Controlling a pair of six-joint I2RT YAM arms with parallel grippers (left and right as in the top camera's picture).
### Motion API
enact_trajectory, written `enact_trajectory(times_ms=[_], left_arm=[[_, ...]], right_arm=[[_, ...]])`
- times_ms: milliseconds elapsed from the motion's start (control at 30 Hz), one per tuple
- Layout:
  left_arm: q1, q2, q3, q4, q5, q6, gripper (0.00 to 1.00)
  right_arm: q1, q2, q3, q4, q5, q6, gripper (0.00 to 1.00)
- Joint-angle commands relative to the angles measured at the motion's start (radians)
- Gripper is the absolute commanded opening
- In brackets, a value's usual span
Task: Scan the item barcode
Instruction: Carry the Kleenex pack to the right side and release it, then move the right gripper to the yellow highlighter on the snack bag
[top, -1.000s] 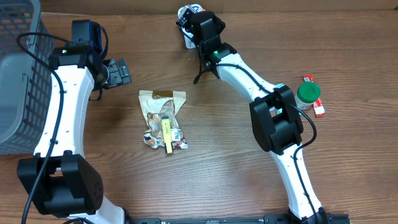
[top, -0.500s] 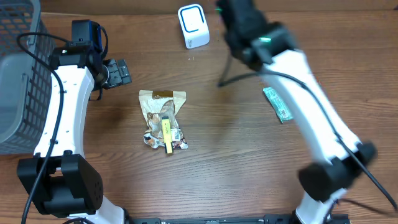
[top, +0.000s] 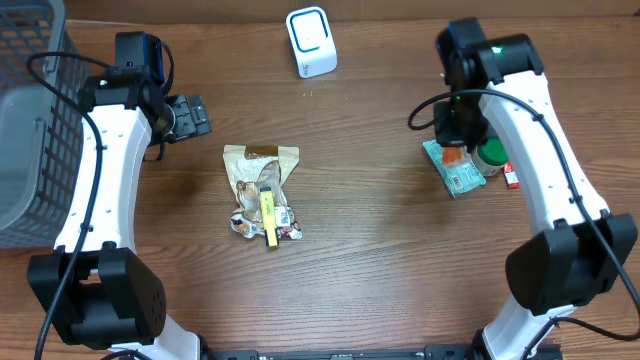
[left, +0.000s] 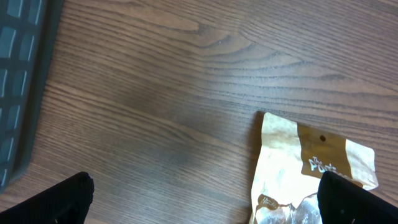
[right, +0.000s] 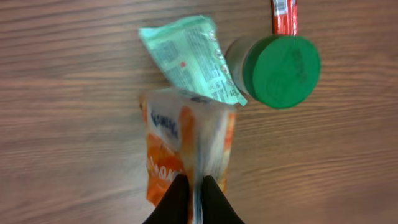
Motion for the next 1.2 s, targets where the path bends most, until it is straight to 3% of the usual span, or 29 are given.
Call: enact_trajectory(times_ms=[0,100,167,233,333,700,967,1100,1167], left_arm=[[-0.008,-0.015,0.015,0.001,-0.005,0.023,1.0],[-0.008,-0.015,0.015,0.001,-0.005,0.023,1.0],[-0.008,-0.015,0.015,0.001,-0.005,0.023,1.0],[-0.008,-0.015,0.015,0.001,-0.005,0.023,1.0],[-0.008,-0.015,0.015,0.001,-0.005,0.023,1.0],[-0.008,-0.015,0.015,0.001,-0.005,0.023,1.0],[-0.008,-0.015,0.015,0.001,-0.005,0.023,1.0],[-0.008,-0.015,0.015,0.001,-0.005,0.023,1.0],[-0.008,-0.015,0.015,0.001,-0.005,0.023,1.0]], right_arm=[[-0.052,0.0,-0.085,0.048,-0.026,0.016,0.09],[-0.088,0.0,-0.167,0.118,-0.026,0.016,0.14],[-0.101,0.0,-0.205,0.148,-0.026,0.016,0.22],[-0.109,0.0,-0.241,0.186,-0.028,0.016,0.4],[-0.109,0.0,-0.266,0.23,-0.064,0.016,0.47],[-0.014,0.0,-0.268,0.33,-0.656,0.016,0.42],[0.216,0.0,-0.268,0.33,-0.71,0.032,0.42],[0.356,0.0,-0.277,0.368,-0.696,0.13,0.42],[0.447,0.0,-0.295,0.43,-0.616,0.249,0.43]])
